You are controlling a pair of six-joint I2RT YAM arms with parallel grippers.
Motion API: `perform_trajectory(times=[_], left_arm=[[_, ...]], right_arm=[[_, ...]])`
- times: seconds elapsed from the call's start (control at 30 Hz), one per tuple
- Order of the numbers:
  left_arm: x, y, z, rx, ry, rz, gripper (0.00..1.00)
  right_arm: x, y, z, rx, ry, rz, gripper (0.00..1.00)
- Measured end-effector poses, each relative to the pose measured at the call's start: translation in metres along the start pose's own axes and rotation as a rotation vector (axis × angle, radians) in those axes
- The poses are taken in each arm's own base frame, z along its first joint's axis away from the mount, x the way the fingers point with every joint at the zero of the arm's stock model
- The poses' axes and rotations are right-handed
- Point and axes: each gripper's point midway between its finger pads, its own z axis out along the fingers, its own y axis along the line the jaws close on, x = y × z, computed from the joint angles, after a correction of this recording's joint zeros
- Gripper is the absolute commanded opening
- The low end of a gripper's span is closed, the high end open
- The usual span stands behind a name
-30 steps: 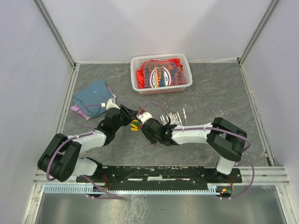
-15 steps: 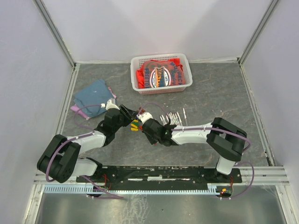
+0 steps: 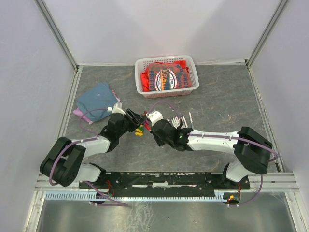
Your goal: Open the pen caps
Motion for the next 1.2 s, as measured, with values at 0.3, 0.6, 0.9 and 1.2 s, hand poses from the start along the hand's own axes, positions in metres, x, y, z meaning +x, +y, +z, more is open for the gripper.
perform_trajectory(times=[0.3,0.6,0.9,1.2], left_arm=[[0.021,-0.006,0.003,0.085,0.079,-0.073,0.60],[0.026,-0.018,0.001,0.185,0.098,-0.124,0.45],[0.026,-0.028,0.000,0.243,0.099,-0.154,0.30],[0.025,-0.033,-0.002,0.271,0.101,-0.157,0.12]], right_arm=[[-0.011,0.002,-0.009,-0.018,-0.037,0.013,0.01],[-0.020,0.002,-0.008,-0.048,-0.054,0.062,0.01],[-0.018,-0.003,-0.004,-0.070,-0.044,0.105,0.01],[-0.018,-0.006,-0.002,-0.091,-0.043,0.134,0.01]])
